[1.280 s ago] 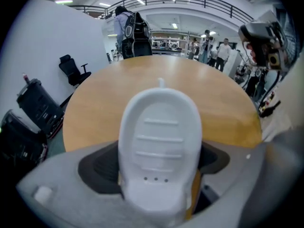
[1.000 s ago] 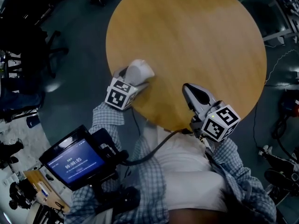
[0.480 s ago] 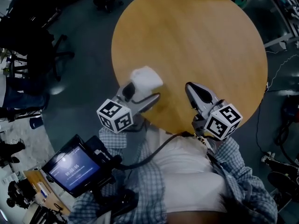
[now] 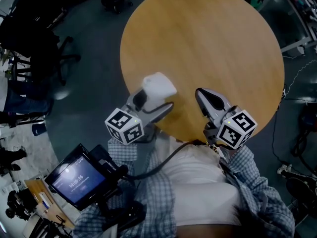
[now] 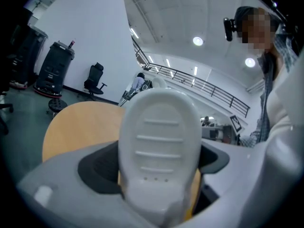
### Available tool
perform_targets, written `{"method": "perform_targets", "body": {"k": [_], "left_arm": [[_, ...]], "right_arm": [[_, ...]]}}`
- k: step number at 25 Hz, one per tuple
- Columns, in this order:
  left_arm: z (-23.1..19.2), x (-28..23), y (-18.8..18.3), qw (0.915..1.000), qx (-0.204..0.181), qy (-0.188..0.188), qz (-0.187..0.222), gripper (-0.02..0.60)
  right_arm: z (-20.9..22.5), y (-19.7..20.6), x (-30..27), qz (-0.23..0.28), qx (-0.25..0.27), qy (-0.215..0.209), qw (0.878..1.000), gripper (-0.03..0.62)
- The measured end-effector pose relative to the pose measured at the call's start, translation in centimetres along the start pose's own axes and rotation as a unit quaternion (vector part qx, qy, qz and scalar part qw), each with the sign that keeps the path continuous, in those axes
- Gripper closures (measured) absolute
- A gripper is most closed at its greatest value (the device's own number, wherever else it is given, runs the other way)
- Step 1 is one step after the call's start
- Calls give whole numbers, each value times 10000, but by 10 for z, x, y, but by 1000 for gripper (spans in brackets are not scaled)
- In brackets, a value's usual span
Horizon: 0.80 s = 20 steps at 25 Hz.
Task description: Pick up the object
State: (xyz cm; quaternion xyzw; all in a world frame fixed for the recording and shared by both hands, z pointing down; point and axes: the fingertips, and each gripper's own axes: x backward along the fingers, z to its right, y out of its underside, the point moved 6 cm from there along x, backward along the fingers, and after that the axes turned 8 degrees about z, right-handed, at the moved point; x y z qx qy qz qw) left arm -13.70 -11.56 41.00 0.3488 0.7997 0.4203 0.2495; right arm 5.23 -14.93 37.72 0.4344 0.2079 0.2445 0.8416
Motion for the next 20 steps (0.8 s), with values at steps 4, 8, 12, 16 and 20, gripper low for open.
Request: {"method": "perform_targets", "body": {"k": [4,8,12,16,20], "left_arm": [[1,4,4,10000,-6,-8,-24,117],[-2,0,5,10000,-4,-35,-39,117],[0,2,7,10000,-9,-47,-55,117],[1,7,10,10000,-3,-47,-70,117],[-8,6,8,9999,5,-63,-83,117]], "right_arm": [[-4,3,1,-21,24,-34,10000,588],[1,2,-2,-41,37,-73,10000,588],[-1,4,0,-56,57,-94,9999,588],[-5,7,3,-58,60,-91,9999,588],[-5,7,-7,-73,58,-102,9999,588]]}}
